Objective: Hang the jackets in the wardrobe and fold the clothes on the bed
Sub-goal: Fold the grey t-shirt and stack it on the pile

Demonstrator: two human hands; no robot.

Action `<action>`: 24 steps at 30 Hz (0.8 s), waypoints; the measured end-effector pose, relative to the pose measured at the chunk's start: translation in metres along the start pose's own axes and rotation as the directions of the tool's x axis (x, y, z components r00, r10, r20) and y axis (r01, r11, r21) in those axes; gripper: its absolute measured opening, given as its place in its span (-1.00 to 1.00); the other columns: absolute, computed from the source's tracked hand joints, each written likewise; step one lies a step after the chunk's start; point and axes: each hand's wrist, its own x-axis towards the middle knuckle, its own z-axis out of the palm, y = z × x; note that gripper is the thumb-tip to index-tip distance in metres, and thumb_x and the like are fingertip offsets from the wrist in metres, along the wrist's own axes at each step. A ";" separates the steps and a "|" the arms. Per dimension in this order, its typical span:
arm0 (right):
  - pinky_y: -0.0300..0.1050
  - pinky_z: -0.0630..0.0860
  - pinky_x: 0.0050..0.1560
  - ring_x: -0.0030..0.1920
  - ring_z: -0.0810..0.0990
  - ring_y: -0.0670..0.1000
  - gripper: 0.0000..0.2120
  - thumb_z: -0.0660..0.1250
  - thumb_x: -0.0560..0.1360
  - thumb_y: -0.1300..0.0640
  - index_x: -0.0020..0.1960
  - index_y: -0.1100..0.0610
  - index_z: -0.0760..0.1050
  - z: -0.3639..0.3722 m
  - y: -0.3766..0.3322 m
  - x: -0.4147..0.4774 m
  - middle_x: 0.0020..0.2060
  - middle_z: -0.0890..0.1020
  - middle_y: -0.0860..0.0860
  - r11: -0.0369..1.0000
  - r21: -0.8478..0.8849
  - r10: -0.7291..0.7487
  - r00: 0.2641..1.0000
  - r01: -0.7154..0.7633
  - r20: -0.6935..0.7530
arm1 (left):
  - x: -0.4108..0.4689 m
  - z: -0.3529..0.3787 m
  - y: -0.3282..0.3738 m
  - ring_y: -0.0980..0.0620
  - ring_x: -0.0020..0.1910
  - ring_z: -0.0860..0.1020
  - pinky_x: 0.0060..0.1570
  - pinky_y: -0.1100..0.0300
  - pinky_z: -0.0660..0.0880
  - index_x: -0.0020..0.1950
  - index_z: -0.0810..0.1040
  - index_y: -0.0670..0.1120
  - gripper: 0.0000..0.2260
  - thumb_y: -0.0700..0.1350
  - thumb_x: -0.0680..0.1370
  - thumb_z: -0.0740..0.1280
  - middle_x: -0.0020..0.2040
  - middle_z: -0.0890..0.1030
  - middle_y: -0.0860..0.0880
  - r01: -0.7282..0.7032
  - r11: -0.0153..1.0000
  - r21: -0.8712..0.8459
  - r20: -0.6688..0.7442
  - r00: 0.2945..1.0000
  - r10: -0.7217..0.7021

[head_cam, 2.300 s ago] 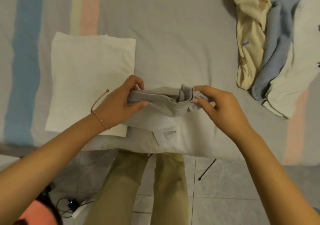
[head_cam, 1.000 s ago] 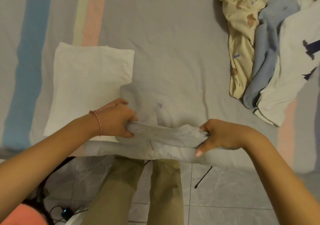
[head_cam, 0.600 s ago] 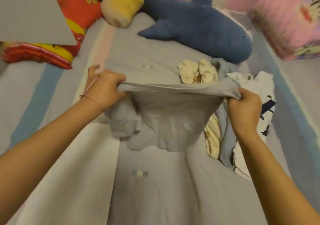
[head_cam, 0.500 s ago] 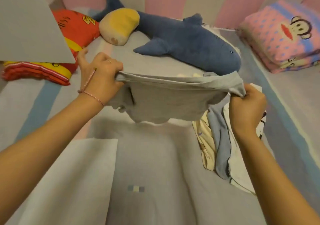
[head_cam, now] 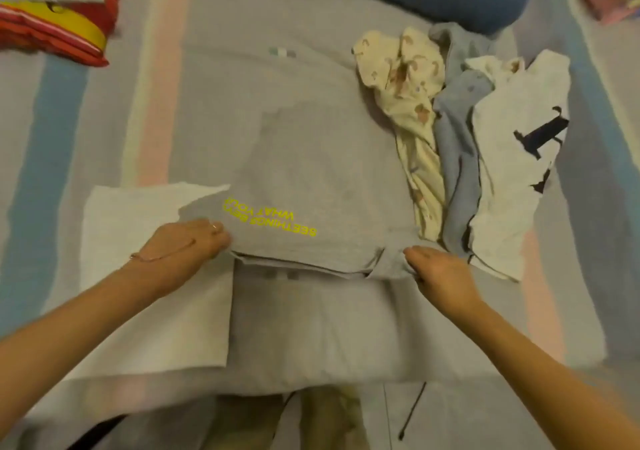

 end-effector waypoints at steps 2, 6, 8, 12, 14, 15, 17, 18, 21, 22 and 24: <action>-0.22 0.32 -0.54 -0.41 0.60 0.10 -0.79 0.14 0.30 0.27 -0.17 0.07 0.48 0.030 -0.010 -0.033 -0.35 0.60 0.07 0.999 0.031 0.012 0.973 -0.020 0.232 | -0.021 0.050 0.003 0.08 -0.10 0.48 -0.14 0.20 0.29 -0.15 0.50 -0.05 -0.47 0.26 0.37 -0.12 -0.12 0.54 0.00 0.068 0.994 -0.086 0.230 0.972 -0.047; -0.08 0.46 0.07 0.18 0.54 0.08 -0.69 0.14 0.59 0.17 0.30 0.03 0.43 0.070 -0.037 -0.079 0.21 0.55 0.04 0.994 -0.092 0.110 0.568 -0.061 0.816 | -0.059 0.129 0.019 -0.05 0.03 0.58 -0.09 0.23 0.40 0.04 0.61 -0.12 -0.66 0.09 0.48 0.25 0.04 0.63 -0.16 0.144 0.986 0.082 0.503 0.848 -0.166; -0.09 0.42 0.14 0.26 0.46 0.07 -0.64 0.13 0.59 0.19 0.38 0.05 0.34 0.081 -0.047 -0.096 0.29 0.47 0.04 0.993 -0.108 0.121 0.437 -0.054 0.891 | -0.069 0.149 0.034 0.01 -0.17 0.65 -0.24 0.27 0.48 -0.03 0.65 -0.03 -0.73 0.06 0.35 0.48 -0.15 0.67 -0.11 -0.067 0.986 0.150 0.548 0.836 -0.027; -0.07 0.45 0.14 0.23 0.47 0.09 -0.65 0.20 0.52 0.21 0.30 0.05 0.41 0.101 -0.042 -0.112 0.23 0.50 0.05 0.987 -0.125 0.151 0.297 -0.105 0.943 | -0.083 0.181 0.046 -0.08 0.15 0.57 0.06 0.15 0.47 0.25 0.49 -0.11 -0.74 -0.12 0.57 0.23 0.17 0.58 -0.11 -0.115 0.923 0.367 0.582 0.802 -0.132; -0.11 0.48 0.02 0.10 0.55 0.09 -0.77 0.23 0.51 0.15 0.13 0.06 0.54 0.100 -0.037 -0.097 0.04 0.58 0.02 0.923 -0.137 0.252 0.299 -0.359 0.920 | -0.072 0.185 0.044 -0.08 0.18 0.55 0.10 0.13 0.46 0.20 0.53 -0.12 -0.71 -0.01 0.56 0.22 0.18 0.58 -0.09 0.057 0.941 0.333 0.613 0.746 -0.261; -0.13 0.47 -0.05 0.02 0.57 0.09 -0.82 0.23 0.51 0.13 0.05 0.06 0.57 0.099 -0.031 -0.085 -0.05 0.58 0.01 0.856 -0.103 0.332 0.386 -0.506 0.861 | -0.059 0.178 0.042 -0.08 0.11 0.57 0.05 0.14 0.47 0.10 0.57 -0.12 -0.71 0.04 0.53 0.24 0.11 0.61 -0.10 0.163 0.958 0.237 0.561 0.782 -0.271; -0.15 0.39 -0.18 -0.10 0.58 0.11 -0.88 0.23 0.52 0.15 -0.07 0.08 0.55 0.095 -0.018 -0.055 -0.17 0.57 0.02 0.730 0.068 0.517 0.614 -0.680 0.597 | -0.030 0.164 0.030 -0.10 -0.03 0.59 -0.09 0.15 0.44 -0.10 0.58 -0.11 -0.80 0.00 0.51 0.28 -0.04 0.64 -0.16 0.339 0.939 -0.052 0.355 0.885 -0.300; -0.16 0.37 -0.19 -0.13 0.56 0.09 -0.91 0.24 0.53 0.17 -0.06 0.11 0.53 0.093 -0.012 -0.036 -0.18 0.57 0.03 0.653 0.200 0.600 0.660 -0.730 0.452 | -0.014 0.155 0.025 -0.13 -0.07 0.58 -0.13 0.14 0.41 -0.14 0.55 -0.13 -0.85 -0.06 0.52 0.29 -0.09 0.62 -0.20 0.362 0.914 -0.184 0.199 0.924 -0.326; -0.19 0.44 -0.13 -0.16 0.48 -0.05 -0.71 0.31 0.52 0.24 0.22 0.22 0.40 0.106 0.009 0.024 -0.10 0.52 0.05 0.277 0.620 0.751 0.568 -0.734 0.337 | 0.046 0.140 0.011 -0.24 0.02 0.46 0.00 0.01 0.34 -0.04 0.45 -0.24 -0.84 -0.18 0.48 0.34 0.01 0.48 -0.31 0.272 0.913 -0.304 -0.231 0.909 -0.347; -0.23 0.45 -0.15 -0.21 0.46 -0.08 -0.60 0.33 0.51 0.23 0.31 0.21 0.32 0.108 0.013 0.041 -0.14 0.49 0.03 0.148 0.688 0.753 0.532 -0.710 0.387 | 0.060 0.136 0.005 -0.25 0.09 0.41 0.08 -0.01 0.32 0.04 0.42 -0.27 -0.77 -0.19 0.46 0.36 0.10 0.41 -0.31 0.282 0.905 -0.318 -0.274 0.887 -0.372; -0.26 0.44 -0.18 -0.27 0.44 -0.11 -0.43 0.35 0.50 0.19 0.42 0.12 0.17 0.122 0.026 0.074 -0.22 0.45 -0.01 0.017 0.746 0.738 0.512 -0.665 0.439 | 0.095 0.133 -0.007 -0.24 0.18 0.34 0.16 0.03 0.29 0.17 0.37 -0.27 -0.64 -0.20 0.44 0.37 0.23 0.32 -0.28 0.327 0.859 -0.395 -0.304 0.836 -0.457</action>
